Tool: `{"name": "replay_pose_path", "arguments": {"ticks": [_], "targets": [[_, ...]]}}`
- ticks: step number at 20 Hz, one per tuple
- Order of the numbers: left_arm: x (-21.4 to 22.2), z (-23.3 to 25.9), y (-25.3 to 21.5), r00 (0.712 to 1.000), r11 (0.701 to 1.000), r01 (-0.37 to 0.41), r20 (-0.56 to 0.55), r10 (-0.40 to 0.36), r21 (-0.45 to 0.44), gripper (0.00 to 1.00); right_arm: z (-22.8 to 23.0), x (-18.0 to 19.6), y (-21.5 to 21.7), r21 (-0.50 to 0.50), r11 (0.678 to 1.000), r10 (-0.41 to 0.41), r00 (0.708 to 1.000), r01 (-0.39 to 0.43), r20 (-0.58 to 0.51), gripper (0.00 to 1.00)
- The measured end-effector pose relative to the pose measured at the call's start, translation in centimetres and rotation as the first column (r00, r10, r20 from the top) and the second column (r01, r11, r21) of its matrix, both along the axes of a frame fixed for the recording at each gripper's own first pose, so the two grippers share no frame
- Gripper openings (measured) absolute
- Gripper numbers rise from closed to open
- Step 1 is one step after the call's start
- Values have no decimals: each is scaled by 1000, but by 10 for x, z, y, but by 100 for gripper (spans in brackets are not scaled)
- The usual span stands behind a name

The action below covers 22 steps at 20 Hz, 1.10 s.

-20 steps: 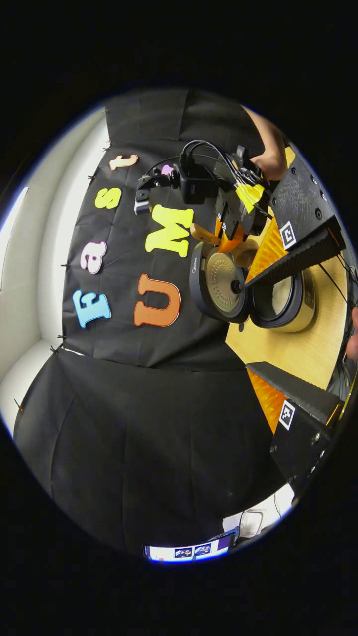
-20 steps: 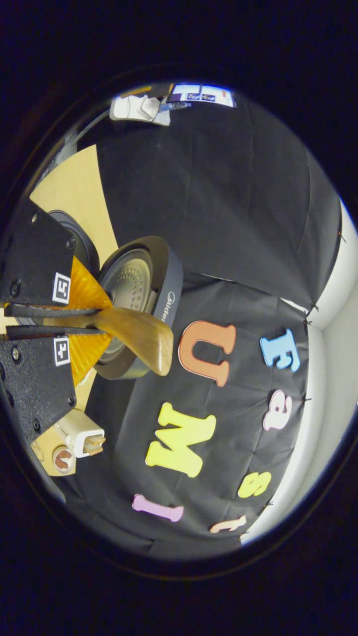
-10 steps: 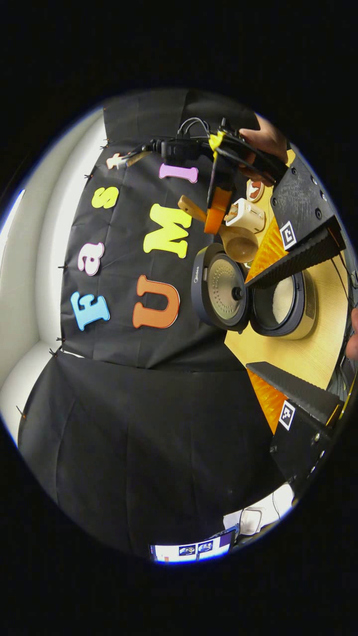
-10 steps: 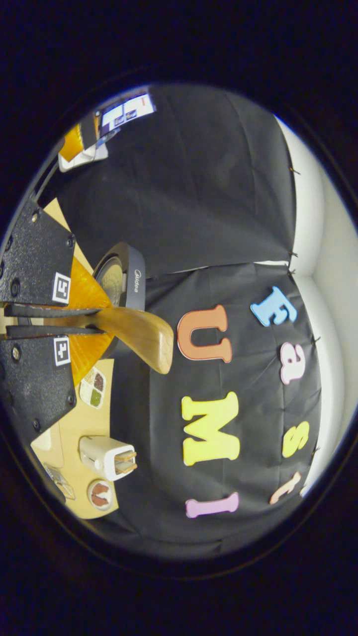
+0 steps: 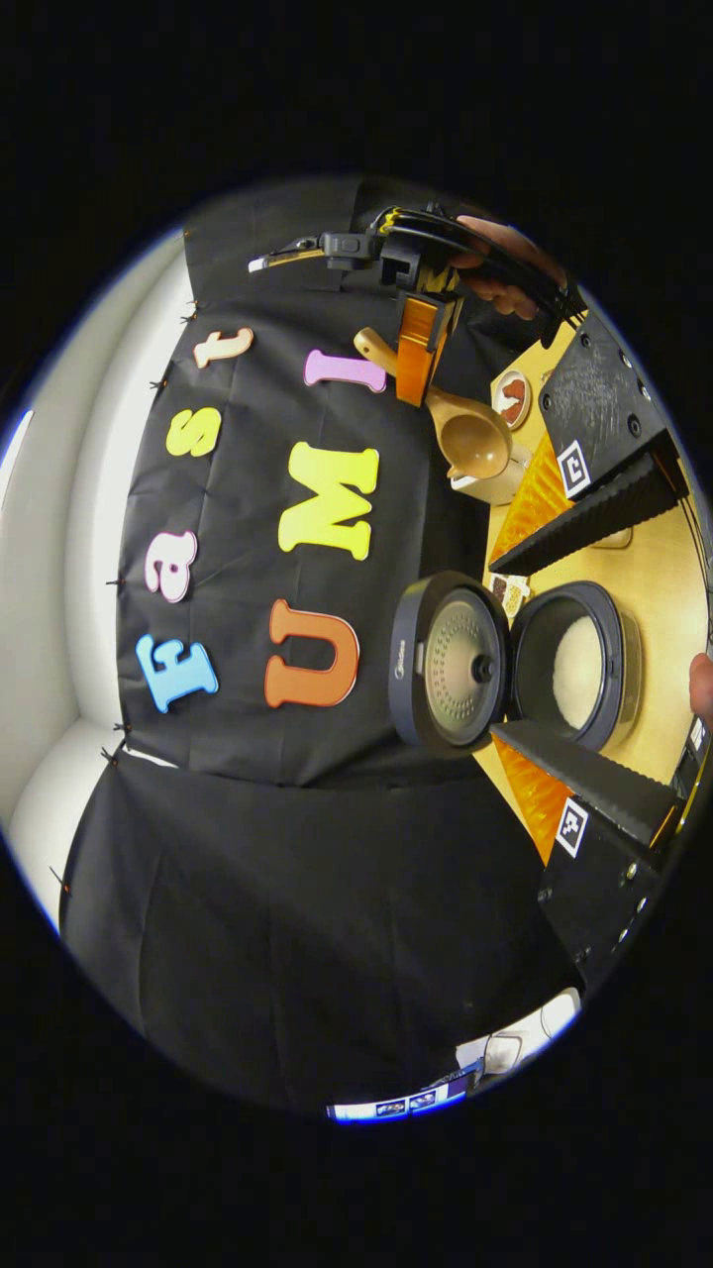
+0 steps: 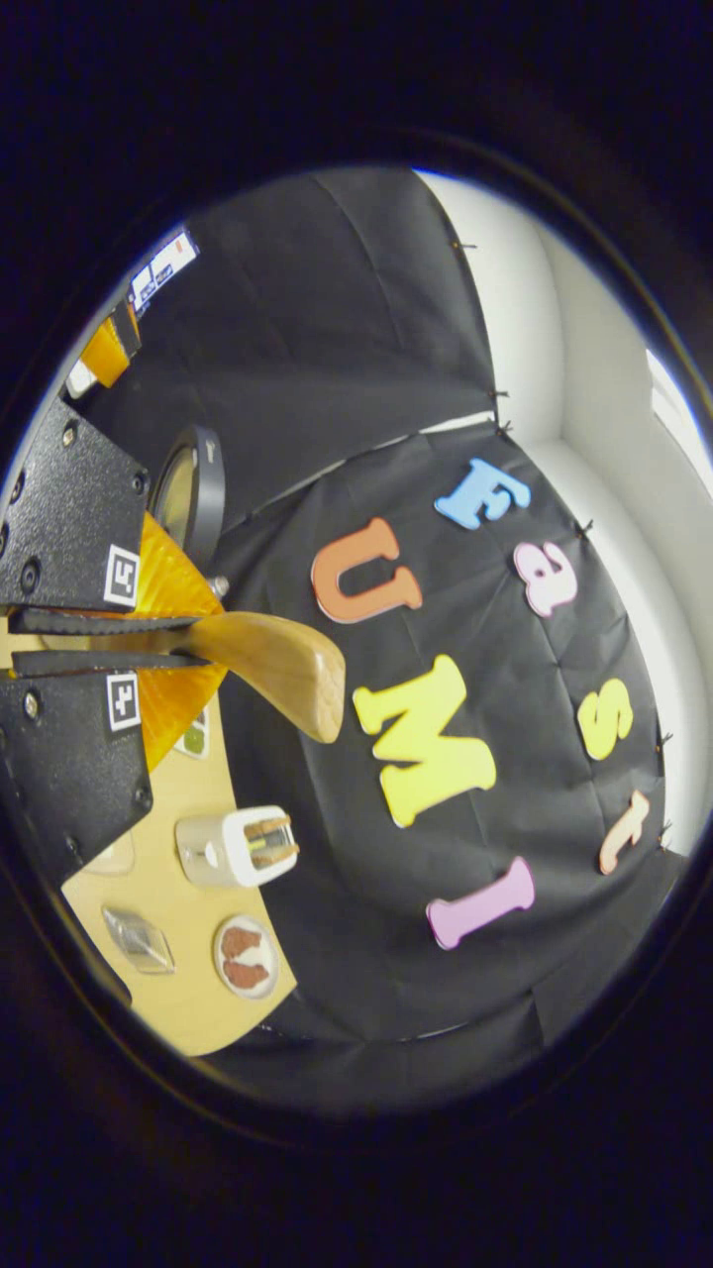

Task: Close the left gripper, press the button to open the rice cooker; take a wooden spoon from the chopstick holder with the right hand, scoop a spoonful of rice and pour it into the rice cooker, then put the wooden spoon back into the chopstick holder.

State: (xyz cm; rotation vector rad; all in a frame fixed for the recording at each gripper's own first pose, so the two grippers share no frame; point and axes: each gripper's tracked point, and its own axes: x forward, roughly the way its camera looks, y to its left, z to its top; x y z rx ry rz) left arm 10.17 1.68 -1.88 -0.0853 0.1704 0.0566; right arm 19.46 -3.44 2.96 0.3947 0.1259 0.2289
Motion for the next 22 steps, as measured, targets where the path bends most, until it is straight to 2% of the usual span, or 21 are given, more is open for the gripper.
{"name": "replay_pose_path", "arguments": {"ticks": [2,5,10,12,16,22], "targets": [[15,4,-17,1000,1000,10,10,-10,11,95,-10,3,-54,-18,998,-65,998,64,-12,11],[32,18,-29,998,1000,-16,53,16,11,95,-35,7,-126,-41,987,-160,986,158,-38,11],[43,10,-46,999,998,-46,12,46,45,95,-98,23,-209,-68,968,-248,960,241,-130,11],[45,9,-56,999,997,-53,-9,54,52,95,-131,29,-229,-74,962,-271,947,261,-175,11],[45,10,-65,996,994,-89,-11,90,69,95,-189,44,-251,-109,963,-265,930,245,-254,11],[44,15,-79,995,990,-95,-20,97,106,95,-256,64,-249,-110,967,-253,906,229,-340,11]]}}
